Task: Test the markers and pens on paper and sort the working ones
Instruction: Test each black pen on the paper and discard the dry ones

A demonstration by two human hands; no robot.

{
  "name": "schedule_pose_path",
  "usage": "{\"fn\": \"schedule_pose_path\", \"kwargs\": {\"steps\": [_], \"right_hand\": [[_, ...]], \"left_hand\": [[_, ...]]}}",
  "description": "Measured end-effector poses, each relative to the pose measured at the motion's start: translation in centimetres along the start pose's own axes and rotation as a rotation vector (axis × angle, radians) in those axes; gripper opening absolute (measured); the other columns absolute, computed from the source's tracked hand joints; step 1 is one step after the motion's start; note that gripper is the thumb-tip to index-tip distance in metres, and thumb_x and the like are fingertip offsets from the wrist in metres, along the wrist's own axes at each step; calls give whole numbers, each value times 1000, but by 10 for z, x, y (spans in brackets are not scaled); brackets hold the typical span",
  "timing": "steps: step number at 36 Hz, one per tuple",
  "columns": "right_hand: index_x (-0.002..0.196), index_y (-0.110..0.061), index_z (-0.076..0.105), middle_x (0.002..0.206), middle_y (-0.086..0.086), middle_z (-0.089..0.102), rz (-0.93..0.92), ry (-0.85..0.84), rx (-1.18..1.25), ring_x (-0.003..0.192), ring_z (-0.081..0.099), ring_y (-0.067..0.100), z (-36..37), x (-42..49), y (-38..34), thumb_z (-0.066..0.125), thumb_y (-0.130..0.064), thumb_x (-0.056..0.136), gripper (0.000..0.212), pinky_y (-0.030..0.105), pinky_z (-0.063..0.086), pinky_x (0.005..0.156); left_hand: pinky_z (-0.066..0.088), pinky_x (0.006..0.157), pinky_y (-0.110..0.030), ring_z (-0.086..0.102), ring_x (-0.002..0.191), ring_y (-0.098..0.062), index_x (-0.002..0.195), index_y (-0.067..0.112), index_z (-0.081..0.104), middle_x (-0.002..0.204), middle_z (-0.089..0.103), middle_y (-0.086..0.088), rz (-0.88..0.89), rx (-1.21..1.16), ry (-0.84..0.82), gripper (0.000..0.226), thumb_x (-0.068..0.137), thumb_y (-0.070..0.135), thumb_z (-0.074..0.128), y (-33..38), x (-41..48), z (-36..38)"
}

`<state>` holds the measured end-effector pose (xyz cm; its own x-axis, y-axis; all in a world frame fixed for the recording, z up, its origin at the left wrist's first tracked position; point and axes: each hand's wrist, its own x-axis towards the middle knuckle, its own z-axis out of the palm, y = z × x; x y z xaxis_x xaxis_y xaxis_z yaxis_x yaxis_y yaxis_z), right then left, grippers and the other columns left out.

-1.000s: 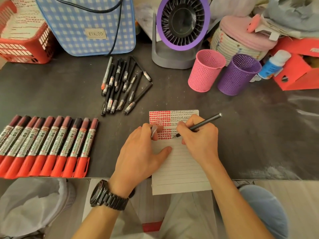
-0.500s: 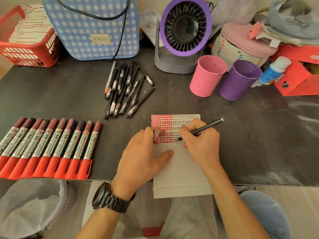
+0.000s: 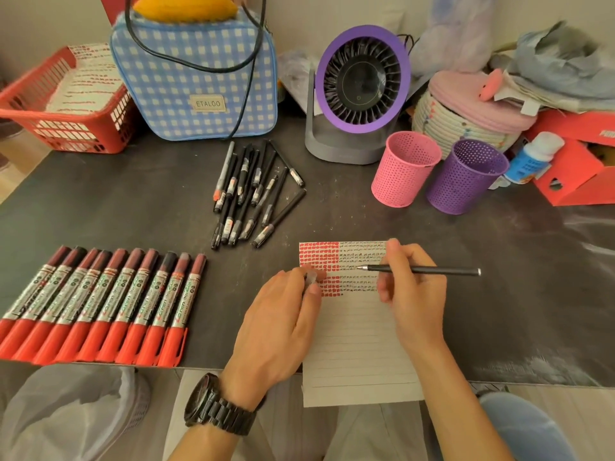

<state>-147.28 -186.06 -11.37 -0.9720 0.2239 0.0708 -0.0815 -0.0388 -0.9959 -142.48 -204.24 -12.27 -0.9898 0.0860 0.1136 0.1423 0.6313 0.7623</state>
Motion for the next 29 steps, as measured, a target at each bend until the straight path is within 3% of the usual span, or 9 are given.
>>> {"fn": "schedule_pose_path", "kwargs": {"steps": [3,5,11,17,22,29], "right_hand": [[80,-19,66,64,8,61,58,-106,218,49,51,19,-7,2,0,52,-21,91,18,24,37,45],[87,-19,68,72,11,65,86,-141,286,50,53,20,-10,3,0,48,-16,88,20,25,39,46],[76,-23,67,68,18,69,89,-153,216,45,50,19,-10,2,-2,58,-19,88,15,23,38,43],[78,-18,73,63,14,68,47,-204,195,49,53,15,-14,0,-3,63,-13,85,14,20,41,45],[78,-17,75,63,13,68,31,-243,190,51,56,15,-14,-1,-3,72,-22,79,6,19,43,47],[79,-19,76,64,11,69,-5,-284,153,55,61,14,-15,-1,-3,71,-30,78,12,18,44,49]], "left_hand": [[49,84,-29,56,106,-6,100,36,52,107,60,19,12,5,26,31,103,56,28,-4,1,1],[49,85,-23,54,113,-1,104,42,52,114,58,26,14,6,53,27,101,60,32,-6,0,2],[44,82,-20,56,101,-8,120,41,61,103,60,23,52,6,146,28,100,53,44,-7,1,4],[48,83,-19,56,104,-9,135,39,58,109,54,23,51,20,146,40,101,51,41,-8,2,5],[50,82,-24,55,104,-7,136,37,57,111,54,24,52,42,123,39,103,49,40,-9,1,5],[49,82,-25,54,101,-6,135,37,59,110,53,23,43,66,98,42,101,50,38,-7,1,4]]}}
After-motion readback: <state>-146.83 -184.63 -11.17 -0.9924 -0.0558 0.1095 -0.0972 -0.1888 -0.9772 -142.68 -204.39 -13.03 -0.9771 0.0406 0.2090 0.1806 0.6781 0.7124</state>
